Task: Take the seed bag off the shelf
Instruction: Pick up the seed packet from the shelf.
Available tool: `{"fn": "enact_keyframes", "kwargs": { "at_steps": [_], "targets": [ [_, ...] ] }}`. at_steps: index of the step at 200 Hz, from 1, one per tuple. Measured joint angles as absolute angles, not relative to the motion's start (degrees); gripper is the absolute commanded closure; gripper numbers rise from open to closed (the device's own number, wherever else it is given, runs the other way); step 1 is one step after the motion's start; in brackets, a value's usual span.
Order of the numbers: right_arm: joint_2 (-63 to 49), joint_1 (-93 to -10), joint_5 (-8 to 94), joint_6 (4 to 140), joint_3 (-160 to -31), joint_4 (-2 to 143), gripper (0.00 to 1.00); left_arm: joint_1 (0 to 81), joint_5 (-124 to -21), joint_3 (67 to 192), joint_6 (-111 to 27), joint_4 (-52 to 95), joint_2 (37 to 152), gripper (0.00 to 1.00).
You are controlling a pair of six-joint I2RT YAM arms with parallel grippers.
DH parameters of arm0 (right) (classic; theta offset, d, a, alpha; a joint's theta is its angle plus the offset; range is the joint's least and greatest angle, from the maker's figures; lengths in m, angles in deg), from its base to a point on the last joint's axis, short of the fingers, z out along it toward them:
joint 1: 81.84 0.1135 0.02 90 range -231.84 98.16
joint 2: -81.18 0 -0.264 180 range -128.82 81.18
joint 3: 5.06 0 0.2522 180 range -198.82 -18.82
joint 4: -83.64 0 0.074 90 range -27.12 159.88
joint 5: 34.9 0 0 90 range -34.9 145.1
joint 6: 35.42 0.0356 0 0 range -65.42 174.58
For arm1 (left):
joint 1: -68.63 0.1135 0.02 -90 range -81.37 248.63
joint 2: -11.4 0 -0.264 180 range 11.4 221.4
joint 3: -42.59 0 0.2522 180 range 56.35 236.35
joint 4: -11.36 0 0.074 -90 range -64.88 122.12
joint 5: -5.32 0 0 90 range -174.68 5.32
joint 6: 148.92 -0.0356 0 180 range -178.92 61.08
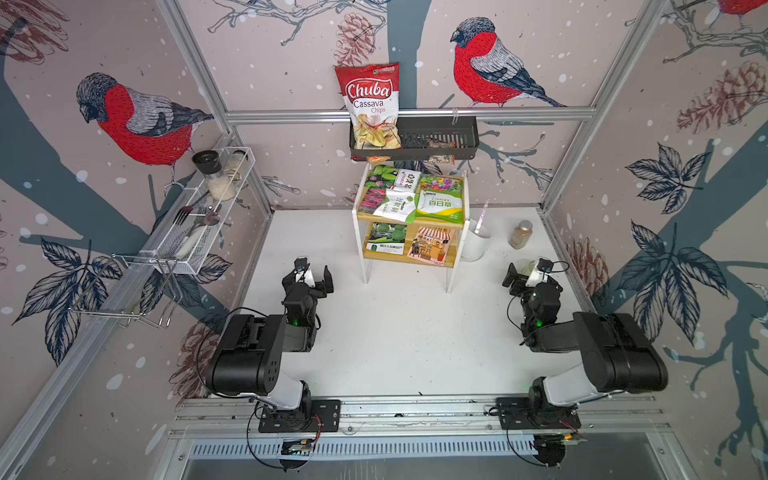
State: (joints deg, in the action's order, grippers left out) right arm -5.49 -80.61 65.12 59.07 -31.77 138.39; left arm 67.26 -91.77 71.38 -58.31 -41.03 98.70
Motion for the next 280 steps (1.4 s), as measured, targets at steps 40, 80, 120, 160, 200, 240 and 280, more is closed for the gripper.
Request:
{"fn": "enact_keyframes", "kwargs": {
  "at_steps": [40, 80, 120, 160, 200, 240, 280],
  "targets": [
    [-5.4, -80.5, 65.1, 59.1, -31.8, 138.4, 0.00, 67.3, -91.8, 71.4, -58.3, -41.0, 98.7, 0.01],
    [-5.4, -80.5, 65.1, 59.1, -31.8, 138.4, 0.00, 67.3, -91.8, 71.4, -58.3, -41.0, 98.7, 0.01],
    [-5.1, -80.2, 65.8, 59.1, -32.0, 138.3, 0.00, 67.4, -91.3, 72.4, -58.3, -38.8, 97.8, 0.04],
    [1.3, -79.0, 74.0, 64.9, -53.5, 110.4, 0.00, 67.8, -95.3, 98.1, -51.2, -7.3, 91.9, 0.16],
    [2.8, -76.8, 75.9, 74.4, -65.3, 85.1, 0.00, 66.9, -93.8, 114.5, -31.5, 21.5, 85.7, 0.19],
    [2.9, -72.5, 74.3, 80.2, -66.8, 73.6, 0.00, 61.7, -89.3, 117.0, -9.8, 35.7, 74.8, 0.05],
    [3.1, -68.8, 74.3, 83.4, -66.1, 70.6, 0.00, 51.7, -89.4, 121.5, 3.6, 39.9, 70.8, 0.05]
  ]
}}
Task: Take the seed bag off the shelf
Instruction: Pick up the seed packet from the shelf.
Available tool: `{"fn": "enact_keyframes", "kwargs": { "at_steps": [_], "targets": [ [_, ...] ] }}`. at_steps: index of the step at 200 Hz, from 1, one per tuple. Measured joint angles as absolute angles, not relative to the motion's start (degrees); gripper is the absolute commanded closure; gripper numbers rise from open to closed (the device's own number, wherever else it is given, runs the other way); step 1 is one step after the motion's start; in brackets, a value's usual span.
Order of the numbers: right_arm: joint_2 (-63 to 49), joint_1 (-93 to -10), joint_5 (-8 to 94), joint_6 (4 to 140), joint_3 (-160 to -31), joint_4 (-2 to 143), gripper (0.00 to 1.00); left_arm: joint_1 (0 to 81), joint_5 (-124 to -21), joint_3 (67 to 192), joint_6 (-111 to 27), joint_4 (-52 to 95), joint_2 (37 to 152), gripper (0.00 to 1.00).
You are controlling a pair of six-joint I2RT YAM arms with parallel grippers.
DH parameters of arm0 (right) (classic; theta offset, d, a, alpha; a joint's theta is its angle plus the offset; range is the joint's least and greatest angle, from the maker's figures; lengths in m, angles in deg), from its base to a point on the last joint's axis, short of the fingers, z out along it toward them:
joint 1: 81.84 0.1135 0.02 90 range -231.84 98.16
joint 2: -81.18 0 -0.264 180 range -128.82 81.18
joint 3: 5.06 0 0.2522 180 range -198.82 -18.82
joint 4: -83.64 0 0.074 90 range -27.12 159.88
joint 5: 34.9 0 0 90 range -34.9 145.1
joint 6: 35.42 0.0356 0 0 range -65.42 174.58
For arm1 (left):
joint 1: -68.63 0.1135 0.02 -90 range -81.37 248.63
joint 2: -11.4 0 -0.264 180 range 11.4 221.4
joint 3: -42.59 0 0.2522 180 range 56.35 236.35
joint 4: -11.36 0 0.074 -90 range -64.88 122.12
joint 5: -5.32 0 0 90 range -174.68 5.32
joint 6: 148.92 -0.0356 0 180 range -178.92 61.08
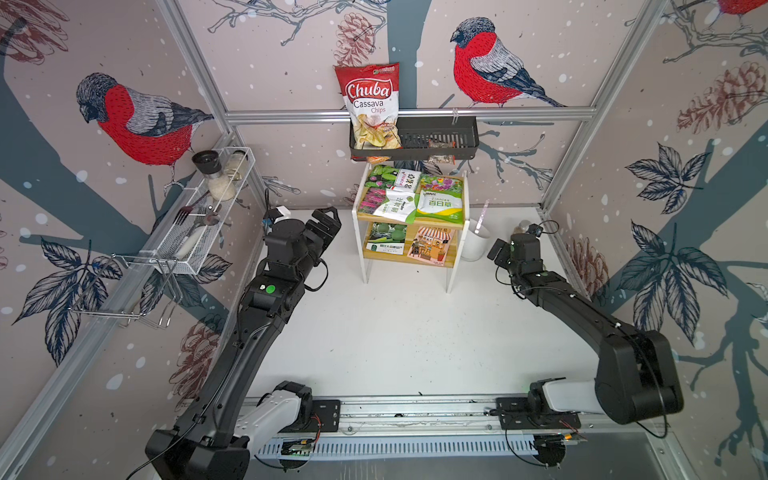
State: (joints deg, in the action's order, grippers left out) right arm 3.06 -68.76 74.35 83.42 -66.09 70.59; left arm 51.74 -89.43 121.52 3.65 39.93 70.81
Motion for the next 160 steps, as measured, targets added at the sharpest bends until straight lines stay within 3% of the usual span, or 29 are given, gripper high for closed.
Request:
{"fn": "enact_keyframes", "kwargs": {
  "at_steps": [78, 160],
  "targets": [
    [1.7, -67.8, 73.2, 87.5, -66.3, 68.5, 0.00, 39.9, -90.3, 124.6, 17.6, 35.0, 79.2, 0.05],
    [1.7, -67.3, 72.5, 88.2, -65.5, 68.5, 0.00, 37.6, -90.7, 129.4, 20.5, 30.1, 87.9, 0.05]
  ]
}}
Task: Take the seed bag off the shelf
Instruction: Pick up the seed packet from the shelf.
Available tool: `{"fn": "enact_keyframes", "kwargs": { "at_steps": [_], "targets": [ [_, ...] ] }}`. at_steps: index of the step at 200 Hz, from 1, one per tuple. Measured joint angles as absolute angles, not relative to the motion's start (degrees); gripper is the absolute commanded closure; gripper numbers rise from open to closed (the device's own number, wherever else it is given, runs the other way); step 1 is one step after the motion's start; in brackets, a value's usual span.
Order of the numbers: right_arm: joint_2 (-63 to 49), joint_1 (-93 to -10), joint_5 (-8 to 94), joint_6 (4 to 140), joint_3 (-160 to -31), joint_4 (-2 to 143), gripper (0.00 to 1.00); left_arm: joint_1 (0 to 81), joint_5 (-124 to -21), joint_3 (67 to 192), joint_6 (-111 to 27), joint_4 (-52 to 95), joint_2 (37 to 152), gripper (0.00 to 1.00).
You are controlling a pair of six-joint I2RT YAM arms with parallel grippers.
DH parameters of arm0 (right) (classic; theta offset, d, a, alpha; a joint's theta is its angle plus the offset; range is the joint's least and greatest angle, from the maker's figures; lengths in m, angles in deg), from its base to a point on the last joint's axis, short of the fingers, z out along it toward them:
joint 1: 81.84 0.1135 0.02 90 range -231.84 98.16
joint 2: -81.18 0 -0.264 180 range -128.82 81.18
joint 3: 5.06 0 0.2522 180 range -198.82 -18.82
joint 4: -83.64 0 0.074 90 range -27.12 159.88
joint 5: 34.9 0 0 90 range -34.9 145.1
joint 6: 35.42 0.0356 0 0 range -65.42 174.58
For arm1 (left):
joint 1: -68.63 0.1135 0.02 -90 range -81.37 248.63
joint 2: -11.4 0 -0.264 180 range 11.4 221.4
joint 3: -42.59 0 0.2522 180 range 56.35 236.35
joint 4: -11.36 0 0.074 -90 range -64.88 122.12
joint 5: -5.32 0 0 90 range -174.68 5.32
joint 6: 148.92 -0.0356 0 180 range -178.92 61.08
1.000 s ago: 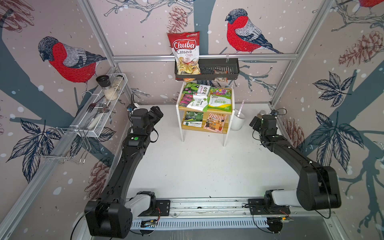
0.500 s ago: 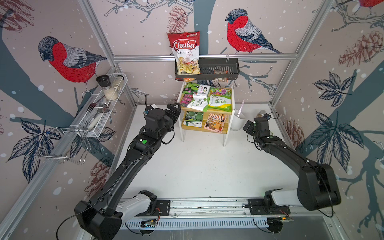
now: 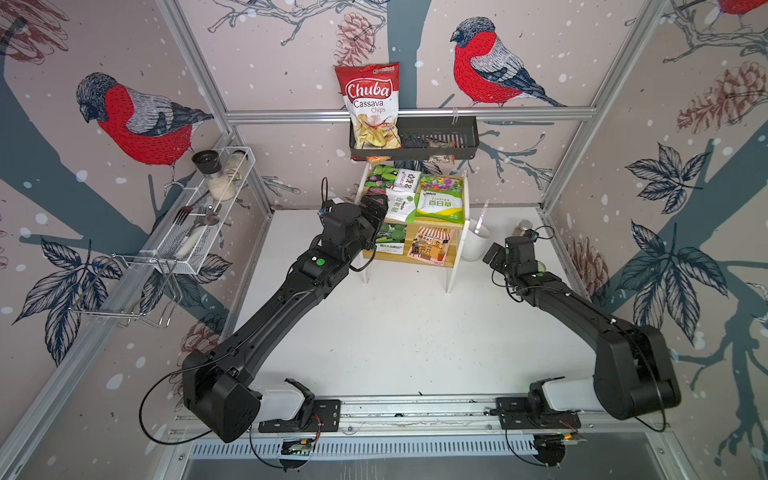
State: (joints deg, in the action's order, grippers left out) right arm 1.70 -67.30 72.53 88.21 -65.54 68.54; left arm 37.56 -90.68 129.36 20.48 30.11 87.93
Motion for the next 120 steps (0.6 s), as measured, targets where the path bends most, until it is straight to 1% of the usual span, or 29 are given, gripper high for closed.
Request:
{"fn": "enact_keyframes", "kwargs": {
  "at_steps": [61, 85, 110, 120],
  "targets": [
    [1.6, -67.3, 71.4, 89.5, -65.3, 68.6, 0.00, 37.6, -90.7, 129.2, 21.2, 30.1, 91.4, 0.05],
    [1.3, -67.3, 71.1, 90.0, -65.3, 68.5, 0.00, 37.6, -90.0, 129.3, 21.2, 30.3, 92.0, 0.12],
    [1.3, -67.3, 70.9, 90.5, -65.2, 68.5, 0.00, 37.6, -89.2, 129.2, 21.2, 31.0, 91.6, 0.23],
    [1.3, -67.3, 70.9, 90.5, -65.0, 68.6, 0.00, 37.6, -89.2, 129.2, 21.2, 31.7, 91.1, 0.25]
  ]
}}
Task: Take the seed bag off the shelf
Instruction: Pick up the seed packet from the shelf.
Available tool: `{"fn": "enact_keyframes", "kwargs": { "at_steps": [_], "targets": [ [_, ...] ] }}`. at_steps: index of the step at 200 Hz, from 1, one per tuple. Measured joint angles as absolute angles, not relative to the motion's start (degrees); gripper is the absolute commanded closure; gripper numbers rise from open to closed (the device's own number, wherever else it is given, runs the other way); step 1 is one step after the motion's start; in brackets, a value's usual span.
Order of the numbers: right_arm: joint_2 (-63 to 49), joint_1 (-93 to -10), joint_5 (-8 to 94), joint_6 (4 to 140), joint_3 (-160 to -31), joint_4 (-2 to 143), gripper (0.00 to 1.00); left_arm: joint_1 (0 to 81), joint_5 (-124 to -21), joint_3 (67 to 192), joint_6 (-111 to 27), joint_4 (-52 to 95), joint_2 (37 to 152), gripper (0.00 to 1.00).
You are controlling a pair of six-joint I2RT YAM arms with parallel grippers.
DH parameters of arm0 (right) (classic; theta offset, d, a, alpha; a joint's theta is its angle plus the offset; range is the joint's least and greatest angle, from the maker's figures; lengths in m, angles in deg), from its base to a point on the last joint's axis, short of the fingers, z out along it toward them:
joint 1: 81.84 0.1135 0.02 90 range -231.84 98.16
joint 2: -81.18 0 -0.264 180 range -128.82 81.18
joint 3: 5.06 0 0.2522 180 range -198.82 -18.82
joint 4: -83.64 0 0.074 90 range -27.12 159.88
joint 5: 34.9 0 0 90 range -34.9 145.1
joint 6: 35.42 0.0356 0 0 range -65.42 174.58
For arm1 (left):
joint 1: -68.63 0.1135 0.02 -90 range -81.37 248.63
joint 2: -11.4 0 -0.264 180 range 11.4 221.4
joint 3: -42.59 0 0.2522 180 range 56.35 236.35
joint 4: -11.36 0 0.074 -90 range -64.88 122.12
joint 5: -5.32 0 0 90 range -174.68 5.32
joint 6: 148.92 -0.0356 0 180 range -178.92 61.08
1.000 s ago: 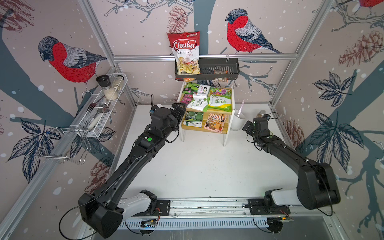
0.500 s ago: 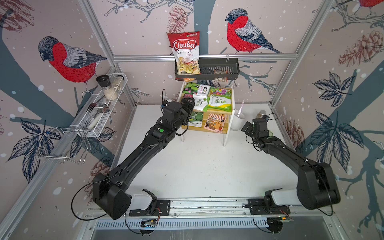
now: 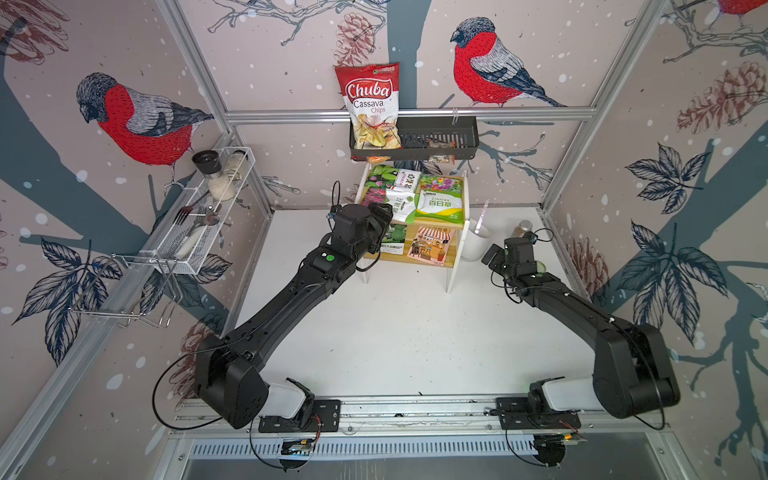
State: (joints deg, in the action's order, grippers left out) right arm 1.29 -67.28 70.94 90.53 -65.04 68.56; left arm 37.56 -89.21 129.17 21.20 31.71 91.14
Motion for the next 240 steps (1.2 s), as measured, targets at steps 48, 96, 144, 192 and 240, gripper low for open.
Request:
{"fn": "enact_keyframes", "kwargs": {
  "at_steps": [48, 96, 144, 192, 240],
  "targets": [
    [1.2, -67.3, 70.9, 91.0, -64.1, 68.6, 0.00, 37.6, -88.6, 128.4, 21.2, 34.1, 88.5, 0.37],
    [0.8, -67.2, 70.1, 92.1, -64.0, 68.5, 0.00, 37.6, -87.7, 128.6, 21.1, 34.4, 88.3, 0.50],
    [1.1, -67.1, 69.9, 92.3, -63.7, 68.6, 0.00, 37.6, -87.2, 130.4, 20.5, 35.0, 89.0, 0.53],
    [1.6, -67.1, 69.8, 92.4, -62.7, 68.6, 0.00, 37.6, -86.2, 130.2, 20.5, 36.5, 87.0, 0.58],
    [1.6, -67.1, 69.7, 93.6, -62.6, 68.6, 0.00, 37.3, -86.2, 127.9, 20.6, 37.5, 84.6, 0.68]
  ]
}}
